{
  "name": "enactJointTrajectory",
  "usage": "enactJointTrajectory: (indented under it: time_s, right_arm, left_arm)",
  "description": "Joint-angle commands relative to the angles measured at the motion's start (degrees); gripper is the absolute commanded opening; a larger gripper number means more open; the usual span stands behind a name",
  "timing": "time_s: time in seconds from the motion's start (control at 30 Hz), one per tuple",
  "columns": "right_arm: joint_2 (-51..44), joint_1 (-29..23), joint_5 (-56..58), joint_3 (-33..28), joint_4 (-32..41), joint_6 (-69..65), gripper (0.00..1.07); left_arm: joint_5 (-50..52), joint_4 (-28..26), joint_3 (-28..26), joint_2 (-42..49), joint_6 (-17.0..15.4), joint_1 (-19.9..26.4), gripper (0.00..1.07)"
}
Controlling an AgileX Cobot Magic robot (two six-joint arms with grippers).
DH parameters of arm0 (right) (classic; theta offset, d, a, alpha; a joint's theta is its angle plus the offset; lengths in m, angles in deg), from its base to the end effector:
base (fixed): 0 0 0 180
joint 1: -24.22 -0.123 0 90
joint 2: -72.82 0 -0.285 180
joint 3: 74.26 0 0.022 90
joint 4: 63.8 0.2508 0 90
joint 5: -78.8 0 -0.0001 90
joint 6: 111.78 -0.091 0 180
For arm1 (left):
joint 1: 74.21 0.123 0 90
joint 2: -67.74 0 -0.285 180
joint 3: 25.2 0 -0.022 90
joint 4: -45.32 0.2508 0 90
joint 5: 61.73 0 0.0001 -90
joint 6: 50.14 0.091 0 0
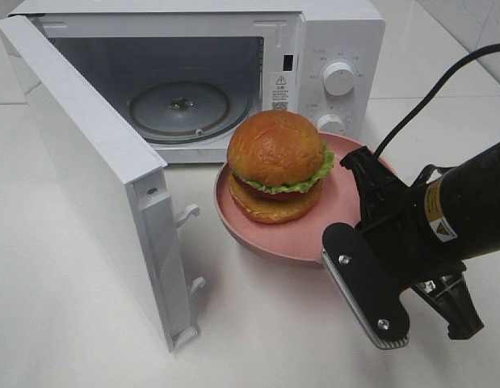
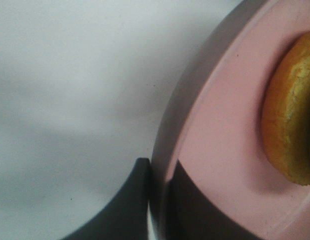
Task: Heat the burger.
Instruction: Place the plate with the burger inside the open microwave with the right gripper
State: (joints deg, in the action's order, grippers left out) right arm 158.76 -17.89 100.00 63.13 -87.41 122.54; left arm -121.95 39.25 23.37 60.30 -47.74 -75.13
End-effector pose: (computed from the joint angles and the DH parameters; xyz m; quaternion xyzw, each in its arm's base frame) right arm 0.1848 0.1492 0.1917 -0.8144 0.5067 -0.1477 0.2411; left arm -0.0057 -0.0083 0.2784 0.0265 0.8475 -0.0461 0.5281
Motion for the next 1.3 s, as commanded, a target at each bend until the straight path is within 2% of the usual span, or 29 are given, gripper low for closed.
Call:
enactJointTrajectory:
  time_s: [0.03,0.07,0.17,0.5,0.77,0.9,1.3]
  right_arm:
    - [-0.69,0.86,-3.50,0.46,3.38,7.22,0.00]
    - [-0.69,1.66,-4.35,0.46,6.93,11.75,0.00]
    - [-0.69,3.38,-5.56,0.46,11.12,18.28,0.00]
    - [-0.69,8.77,-7.33,0.46,22.23,33.58,0.00]
    - [-0.69,10.60,-7.33,0.46,31.51,45.44,0.00]
    - [-0.11,10.60,-7.33,0.46,33.92,47.44,0.00]
    - [0.74,10.37,-7.22,2.12,32.60,46.87,0.00]
  left_arm:
    - [0.80,0.06,0.11,1.38,0.06,0.17,1.01]
    - [0.80,0.06,0.11,1.38,0.06,0.17,1.01]
    - [0.80,0.06,0.11,1.38,0.06,0.17,1.01]
    - [0.80,0.06,0.11,1.38,0.06,0.17,1.01]
    - [0.80,0.06,0.11,1.38,0.06,0.17,1.01]
    - [0.80,0.06,0.11,1.38,0.06,0.17,1.01]
    - [0.80,0.06,0.11,1.38,0.06,0.17,1.01]
